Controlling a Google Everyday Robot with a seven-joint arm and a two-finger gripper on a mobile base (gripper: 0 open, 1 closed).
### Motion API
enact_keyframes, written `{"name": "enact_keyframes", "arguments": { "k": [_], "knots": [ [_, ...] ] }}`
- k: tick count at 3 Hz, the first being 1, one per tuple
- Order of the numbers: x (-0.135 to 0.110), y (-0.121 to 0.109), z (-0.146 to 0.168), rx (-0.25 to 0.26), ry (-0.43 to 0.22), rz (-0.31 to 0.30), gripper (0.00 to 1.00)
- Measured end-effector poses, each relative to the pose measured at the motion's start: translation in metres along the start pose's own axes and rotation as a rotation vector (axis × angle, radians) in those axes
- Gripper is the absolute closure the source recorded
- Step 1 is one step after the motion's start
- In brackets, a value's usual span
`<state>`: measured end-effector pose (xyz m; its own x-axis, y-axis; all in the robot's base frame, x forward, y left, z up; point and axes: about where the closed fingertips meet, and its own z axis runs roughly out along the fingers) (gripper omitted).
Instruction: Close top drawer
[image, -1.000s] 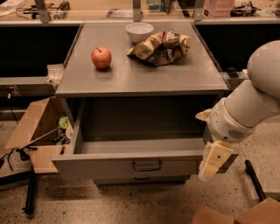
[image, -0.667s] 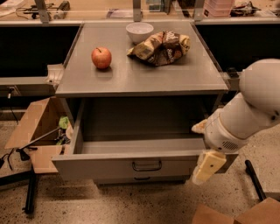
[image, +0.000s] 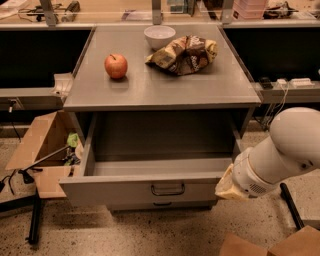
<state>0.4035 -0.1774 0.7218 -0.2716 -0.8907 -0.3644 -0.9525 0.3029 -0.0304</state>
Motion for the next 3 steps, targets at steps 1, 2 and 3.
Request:
{"name": "enact_keyframes", "arguments": {
  "k": [1, 2, 3],
  "knots": [
    [0.021, -0.009, 0.030, -0.035, 0.003, 0.105, 0.98],
    [0.028, -0.018, 0.046, -0.056, -0.012, 0.170, 1.00],
    [0.026, -0.032, 0.056, -0.042, -0.034, 0.269, 1.00]
  ]
}}
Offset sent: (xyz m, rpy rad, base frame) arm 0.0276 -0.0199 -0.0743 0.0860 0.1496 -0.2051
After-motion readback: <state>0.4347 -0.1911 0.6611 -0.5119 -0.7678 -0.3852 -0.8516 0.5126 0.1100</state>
